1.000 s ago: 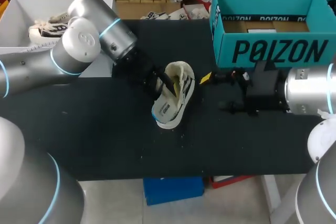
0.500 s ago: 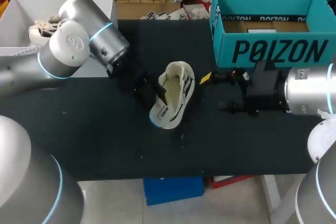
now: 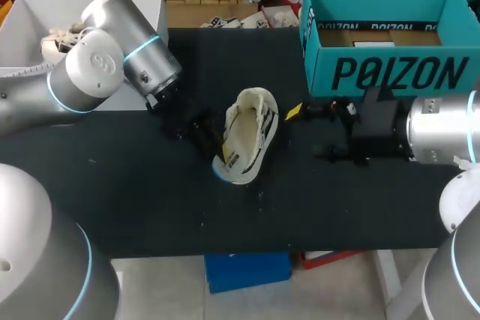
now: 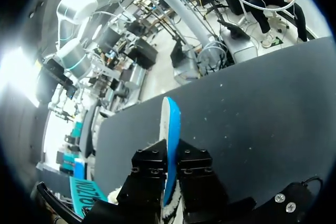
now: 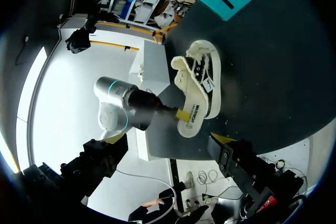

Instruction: Take the shoe out of the shoebox, open the shoe tongue, remove and reinsert the insole, then place the shoe into the shoebox

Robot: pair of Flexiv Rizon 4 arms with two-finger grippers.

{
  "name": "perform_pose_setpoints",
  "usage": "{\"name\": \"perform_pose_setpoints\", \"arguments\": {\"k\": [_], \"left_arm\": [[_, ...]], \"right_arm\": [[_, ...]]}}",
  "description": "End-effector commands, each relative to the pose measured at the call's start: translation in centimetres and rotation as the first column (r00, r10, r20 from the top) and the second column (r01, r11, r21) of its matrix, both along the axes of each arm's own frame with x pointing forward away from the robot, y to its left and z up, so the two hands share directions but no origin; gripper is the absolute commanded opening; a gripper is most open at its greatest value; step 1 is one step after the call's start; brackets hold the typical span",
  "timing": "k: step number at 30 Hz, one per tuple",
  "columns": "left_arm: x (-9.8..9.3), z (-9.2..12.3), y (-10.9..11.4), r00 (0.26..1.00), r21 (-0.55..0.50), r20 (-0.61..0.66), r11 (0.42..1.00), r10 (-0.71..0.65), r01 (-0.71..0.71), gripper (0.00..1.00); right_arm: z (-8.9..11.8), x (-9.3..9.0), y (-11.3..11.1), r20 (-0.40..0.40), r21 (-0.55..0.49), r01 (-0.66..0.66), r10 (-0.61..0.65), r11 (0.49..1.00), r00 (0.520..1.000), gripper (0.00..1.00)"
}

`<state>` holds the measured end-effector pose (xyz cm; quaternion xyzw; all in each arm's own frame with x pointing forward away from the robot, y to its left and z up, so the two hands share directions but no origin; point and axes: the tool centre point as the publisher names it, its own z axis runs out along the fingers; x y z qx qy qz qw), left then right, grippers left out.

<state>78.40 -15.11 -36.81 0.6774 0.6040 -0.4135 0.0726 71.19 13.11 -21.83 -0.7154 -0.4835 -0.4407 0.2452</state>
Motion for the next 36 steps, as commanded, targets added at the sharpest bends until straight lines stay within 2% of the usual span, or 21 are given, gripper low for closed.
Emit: {"name": "perform_pose_setpoints", "arguments": {"k": [1,8,18,36], "left_arm": [[0.1,0.0,-0.5,1.0,-0.02,0.015,1.0,0.006,-0.005,0.0],[0.2,0.4,-1.2,1.0,-0.071,0.008,0.997,0.01,-0.01,0.0],[1.3,-0.7,-1.8,0.999,-0.081,-0.002,0.996,0.045,-0.045,0.0],[4.5,-1.5,-2.9,0.996,-0.055,0.006,0.995,0.083,-0.083,0.0]], "right_arm": [[0.0,0.0,0.1,-0.001,0.0,0.0,0.0,1.0,1.0,1.0],[0.0,0.0,0.1,-0.001,0.0,0.0,0.0,1.0,1.0,1.0],[0.0,0.0,0.1,-0.001,0.0,0.0,0.0,1.0,1.0,1.0],[0.0,0.0,0.1,-0.001,0.0,0.0,0.0,1.0,1.0,1.0]]}}
